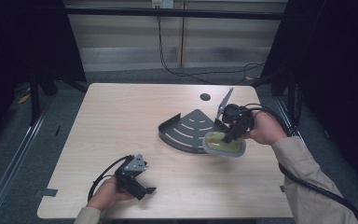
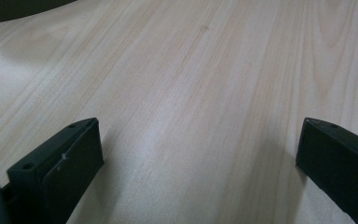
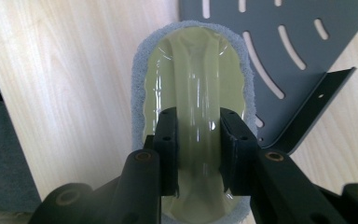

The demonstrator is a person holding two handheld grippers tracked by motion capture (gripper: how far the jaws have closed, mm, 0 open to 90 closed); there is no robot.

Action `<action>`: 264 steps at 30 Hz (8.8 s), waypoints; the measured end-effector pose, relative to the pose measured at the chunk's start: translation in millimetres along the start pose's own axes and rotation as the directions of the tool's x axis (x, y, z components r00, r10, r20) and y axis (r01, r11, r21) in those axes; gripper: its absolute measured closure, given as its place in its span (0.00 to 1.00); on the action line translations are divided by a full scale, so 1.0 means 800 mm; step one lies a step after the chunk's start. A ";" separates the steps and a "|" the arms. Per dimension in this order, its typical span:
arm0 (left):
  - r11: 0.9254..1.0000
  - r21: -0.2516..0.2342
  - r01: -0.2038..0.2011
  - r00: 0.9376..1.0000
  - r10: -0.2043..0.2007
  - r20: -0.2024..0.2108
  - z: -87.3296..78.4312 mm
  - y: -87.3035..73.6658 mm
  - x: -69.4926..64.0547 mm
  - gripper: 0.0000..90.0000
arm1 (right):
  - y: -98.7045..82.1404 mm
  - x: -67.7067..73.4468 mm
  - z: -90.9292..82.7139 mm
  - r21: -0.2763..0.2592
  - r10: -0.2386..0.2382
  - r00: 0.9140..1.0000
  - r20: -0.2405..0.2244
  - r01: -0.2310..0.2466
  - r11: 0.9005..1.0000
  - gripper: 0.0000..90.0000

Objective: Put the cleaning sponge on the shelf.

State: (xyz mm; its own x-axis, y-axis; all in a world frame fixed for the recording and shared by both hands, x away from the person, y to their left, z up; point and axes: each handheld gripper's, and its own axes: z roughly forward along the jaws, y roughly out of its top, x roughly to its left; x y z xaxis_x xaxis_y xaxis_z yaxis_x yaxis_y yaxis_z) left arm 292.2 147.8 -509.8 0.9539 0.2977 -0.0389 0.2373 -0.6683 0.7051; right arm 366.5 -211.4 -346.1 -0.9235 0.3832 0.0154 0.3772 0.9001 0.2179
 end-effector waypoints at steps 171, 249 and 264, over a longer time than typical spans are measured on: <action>1.000 0.000 -0.002 1.000 0.002 0.000 0.000 0.000 0.000 0.00 | 0.022 -0.100 0.104 0.009 0.538 0.836 0.110 -0.542 0.840 0.79; 1.000 -0.002 0.002 1.000 -0.002 0.000 0.000 0.000 0.000 0.00 | 0.017 -0.097 0.091 -0.006 0.537 0.828 0.161 -0.544 0.839 0.17; 1.000 -0.001 0.001 1.000 -0.001 0.004 0.000 0.000 0.000 0.00 | 0.022 -0.084 0.078 -0.004 0.516 0.845 0.142 -0.521 0.853 0.17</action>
State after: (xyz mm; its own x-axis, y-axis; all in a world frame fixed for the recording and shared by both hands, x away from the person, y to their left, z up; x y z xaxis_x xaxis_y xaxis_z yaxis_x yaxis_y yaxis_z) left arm 292.5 147.8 -509.8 0.9543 0.2957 -0.0429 0.2384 -0.6669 0.7060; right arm 439.7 -208.5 -403.9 -0.5752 0.8179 -0.0127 0.8029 0.5676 0.1822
